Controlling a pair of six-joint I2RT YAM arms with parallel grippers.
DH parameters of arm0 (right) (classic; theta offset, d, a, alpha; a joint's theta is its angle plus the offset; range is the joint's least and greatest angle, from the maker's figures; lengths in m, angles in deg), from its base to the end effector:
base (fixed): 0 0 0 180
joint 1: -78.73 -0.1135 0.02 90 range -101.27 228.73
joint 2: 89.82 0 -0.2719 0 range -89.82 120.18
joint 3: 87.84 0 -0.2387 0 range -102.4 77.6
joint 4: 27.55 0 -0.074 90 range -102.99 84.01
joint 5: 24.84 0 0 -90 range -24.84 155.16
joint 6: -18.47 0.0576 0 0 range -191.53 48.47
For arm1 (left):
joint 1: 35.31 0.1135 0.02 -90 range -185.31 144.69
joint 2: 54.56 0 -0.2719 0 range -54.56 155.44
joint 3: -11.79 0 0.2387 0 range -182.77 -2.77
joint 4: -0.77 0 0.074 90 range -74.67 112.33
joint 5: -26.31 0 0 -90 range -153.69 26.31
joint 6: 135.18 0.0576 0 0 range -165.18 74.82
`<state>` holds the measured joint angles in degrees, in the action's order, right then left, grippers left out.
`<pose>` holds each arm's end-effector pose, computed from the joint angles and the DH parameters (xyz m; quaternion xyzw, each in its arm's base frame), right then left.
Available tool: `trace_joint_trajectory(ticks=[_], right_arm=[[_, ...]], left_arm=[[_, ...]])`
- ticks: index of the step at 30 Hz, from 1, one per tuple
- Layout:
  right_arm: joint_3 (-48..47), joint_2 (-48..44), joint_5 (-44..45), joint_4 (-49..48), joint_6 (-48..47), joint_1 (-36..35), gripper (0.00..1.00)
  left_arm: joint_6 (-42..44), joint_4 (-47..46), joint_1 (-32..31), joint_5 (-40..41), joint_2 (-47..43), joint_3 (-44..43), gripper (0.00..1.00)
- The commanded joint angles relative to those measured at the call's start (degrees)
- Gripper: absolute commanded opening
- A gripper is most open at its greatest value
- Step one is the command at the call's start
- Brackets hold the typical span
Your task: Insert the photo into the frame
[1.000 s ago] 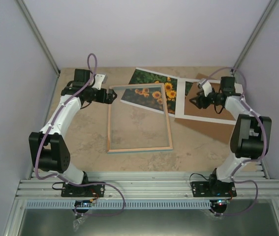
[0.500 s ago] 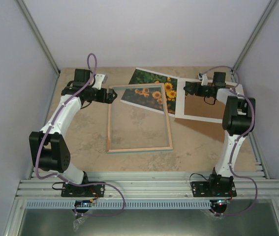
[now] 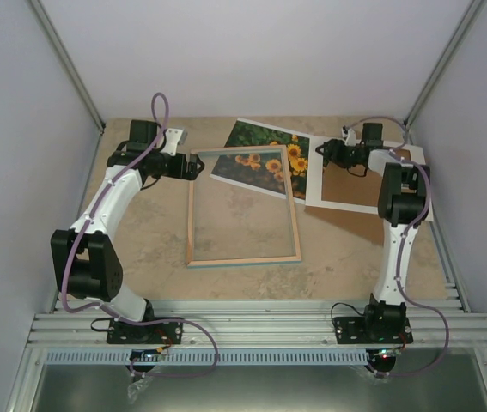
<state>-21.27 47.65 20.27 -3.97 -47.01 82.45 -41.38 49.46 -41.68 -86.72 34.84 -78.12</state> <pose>0.5173 0.0071 0.1153 0.0764 0.8694 0.4104 0.2643 0.3359 -0.0602 0.2929 0.1521 0.9054 -0.1943 0.3454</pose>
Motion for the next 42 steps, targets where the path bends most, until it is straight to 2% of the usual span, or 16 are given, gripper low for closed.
trace_joint_trajectory(ticks=[1,9,14,18,20,28,34,37,39,42], right_arm=[[-1.6,2.2,3.5,2.4,5.4,-1.0,0.61],[-2.7,5.8,-3.1,-1.4,9.9,-2.0,0.53],[-2.6,4.8,-5.2,-2.5,11.0,-1.8,0.27],[0.1,-0.6,-7.6,-6.1,12.0,-1.0,0.07],[2.7,-4.8,-8.8,-8.5,12.4,-0.8,0.01],[12.9,-22.6,-13.7,-18.3,16.1,-0.6,0.01],[16.5,-32.7,-17.9,-26.0,23.6,-2.2,0.01],[18.8,-37.4,-18.5,-34.0,29.0,-3.6,0.01],[19.6,-40.5,-18.2,-37.3,31.0,-7.1,0.01],[20.1,-43.7,-16.9,-40.2,32.5,-10.9,0.01]], left_arm=[[-0.8,-1.3,-0.1,-0.2,0.2,0.4,0.99],[-0.8,-1.3,-0.1,0.0,0.7,0.3,1.0],[-0.7,-1.1,0.0,0.5,0.5,0.4,0.99],[-0.7,-0.6,0.0,0.0,0.3,0.0,1.0],[-0.7,-0.3,-0.1,-0.4,0.1,-0.7,1.0],[-1.8,0.2,-0.1,-3.6,-2.8,-4.3,1.0],[-7.3,-1.5,-0.1,-12.3,-5.6,-9.7,0.99],[-14.1,-8.8,0.0,-21.5,-8.1,-8.7,0.99],[-22.5,-19.2,-0.3,-26.1,-10.3,-5.1,0.99],[-32.4,-33.3,-2.8,-27.7,-13.0,0.3,0.99]])
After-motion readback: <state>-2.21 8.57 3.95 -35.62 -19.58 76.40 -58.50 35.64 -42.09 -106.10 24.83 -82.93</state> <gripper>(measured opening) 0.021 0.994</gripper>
